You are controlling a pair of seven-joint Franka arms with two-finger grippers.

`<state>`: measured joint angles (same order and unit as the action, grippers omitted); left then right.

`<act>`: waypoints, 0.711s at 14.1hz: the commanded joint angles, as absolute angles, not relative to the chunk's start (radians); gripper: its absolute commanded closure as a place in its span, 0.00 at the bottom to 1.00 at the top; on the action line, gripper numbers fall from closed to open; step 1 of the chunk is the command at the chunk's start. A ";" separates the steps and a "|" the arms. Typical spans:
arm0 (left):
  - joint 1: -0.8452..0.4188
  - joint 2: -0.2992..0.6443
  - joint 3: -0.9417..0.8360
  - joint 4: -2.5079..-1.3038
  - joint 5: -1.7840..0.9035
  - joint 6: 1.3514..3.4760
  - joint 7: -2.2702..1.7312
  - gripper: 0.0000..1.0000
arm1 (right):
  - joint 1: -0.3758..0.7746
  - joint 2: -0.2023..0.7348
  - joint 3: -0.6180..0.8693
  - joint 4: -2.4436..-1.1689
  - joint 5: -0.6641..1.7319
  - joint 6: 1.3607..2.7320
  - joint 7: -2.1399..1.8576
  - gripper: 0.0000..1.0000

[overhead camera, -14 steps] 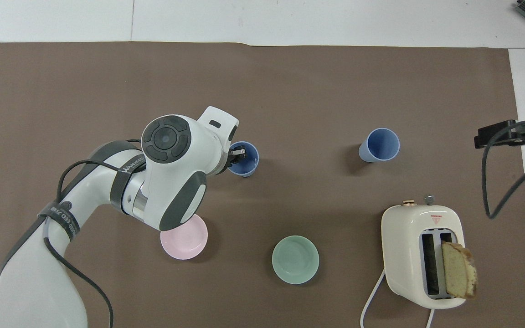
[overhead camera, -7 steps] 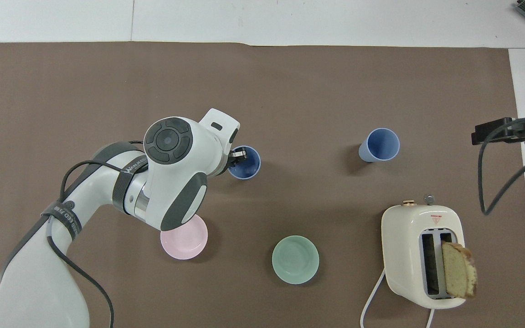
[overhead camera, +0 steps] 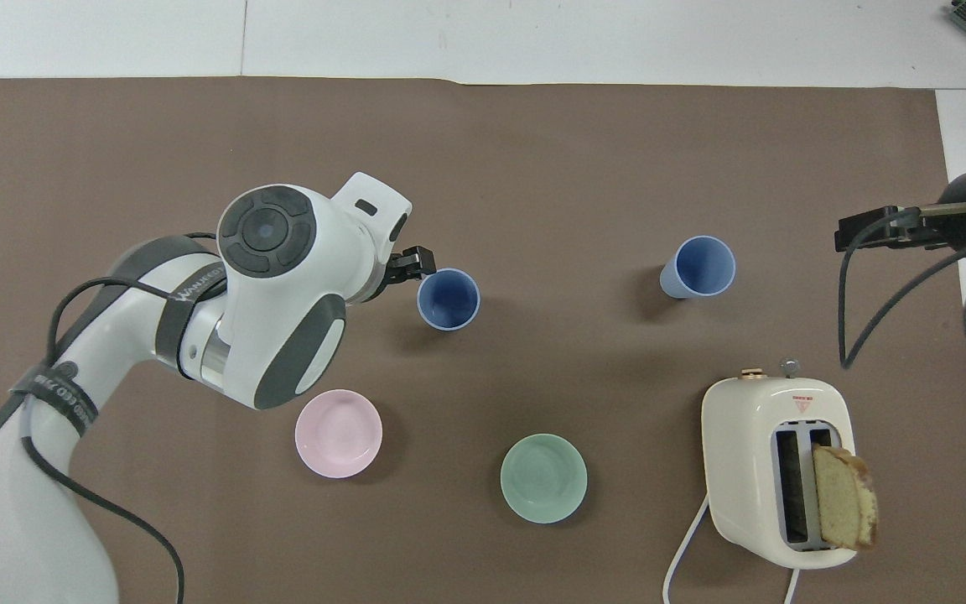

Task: Stack blue cups with both arms
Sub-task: 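Open the left gripper and lift away while the right gripper reaches out, then grasp the other blue cup with the right gripper while the left gripper withdraws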

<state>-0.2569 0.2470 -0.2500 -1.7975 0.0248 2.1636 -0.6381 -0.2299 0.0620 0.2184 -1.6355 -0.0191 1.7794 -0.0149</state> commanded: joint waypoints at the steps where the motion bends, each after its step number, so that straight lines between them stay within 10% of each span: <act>1: -0.194 0.177 -0.252 -1.798 0.043 2.059 -0.508 0.00 | -0.233 0.121 0.222 -1.658 -0.002 1.865 -0.057 0.00; 10: -0.048 0.026 -0.249 -1.793 0.034 1.853 -0.244 0.00 | -0.166 0.296 0.227 -1.798 -0.005 2.148 -0.041 0.00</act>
<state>-0.0713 0.0603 -0.2425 -1.7861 0.0254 1.8898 -0.2782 -0.1586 0.2993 0.2253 -1.7796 -0.0183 2.1328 -0.0278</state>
